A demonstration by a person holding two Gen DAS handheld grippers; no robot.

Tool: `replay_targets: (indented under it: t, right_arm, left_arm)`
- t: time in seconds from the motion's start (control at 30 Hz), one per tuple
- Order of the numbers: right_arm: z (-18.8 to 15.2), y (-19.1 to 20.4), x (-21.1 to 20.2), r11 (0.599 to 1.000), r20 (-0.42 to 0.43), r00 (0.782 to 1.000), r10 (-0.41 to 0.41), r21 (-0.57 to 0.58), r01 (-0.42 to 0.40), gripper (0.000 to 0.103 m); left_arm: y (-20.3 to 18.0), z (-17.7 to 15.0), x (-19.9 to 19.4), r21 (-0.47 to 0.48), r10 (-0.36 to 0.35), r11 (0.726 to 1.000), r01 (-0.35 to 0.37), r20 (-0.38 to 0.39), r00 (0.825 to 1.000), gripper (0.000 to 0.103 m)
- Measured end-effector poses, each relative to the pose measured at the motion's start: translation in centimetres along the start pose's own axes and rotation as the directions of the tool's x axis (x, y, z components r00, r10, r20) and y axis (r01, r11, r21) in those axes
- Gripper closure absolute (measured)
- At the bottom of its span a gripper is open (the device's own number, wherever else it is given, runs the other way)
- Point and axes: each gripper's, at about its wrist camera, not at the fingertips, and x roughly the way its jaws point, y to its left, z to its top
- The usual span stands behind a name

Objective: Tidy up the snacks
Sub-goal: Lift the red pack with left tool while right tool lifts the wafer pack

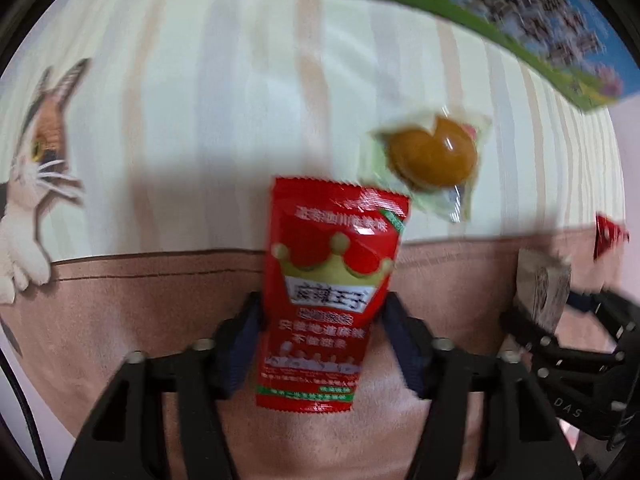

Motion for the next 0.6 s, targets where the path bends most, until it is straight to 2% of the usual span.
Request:
replay_targets:
  t: [0.07,0.2,0.3,0.43,0.6]
  right_arm:
    - [-0.3,-0.9,0.3,0.998,0.006,0.999,0.032,0.059,-0.033,0.036]
    - [-0.9,-2.3,-0.2,0.993,0.034,0.998,0.046,0.104,-0.049,0.036]
    - [-0.9,-4.2,-0.3,0.994,0.027,0.999,0.038,0.099,-0.041,0.034]
    - [-0.4,-3.5,0.2,0.993,0.022,0.999,0.041,0.108,-0.043,0.034]
    - [0.8,-1.7,1.2,0.991,0.037,0.998,0.042,0.124,-0.047,0.034]
  left_arm:
    - [0.6,0.3,-0.4,-0.045,-0.01,0.999,0.011,0.021,1.0,0.051]
    - [1.2,0.8,0.1,-0.096,-0.061,0.994,0.061,0.003,0.998,0.048]
    - [0.5,0.8,0.8,-0.052,-0.04,0.998,0.04,-0.014,0.999,0.046]
    - [-1.1,0.3,1.3,0.005,0.004,1.0,-0.004,-0.002,1.0,0.046]
    - [-2.1,-0.3,1.5,0.023,0.029,0.999,-0.029,0.023,0.999,0.049]
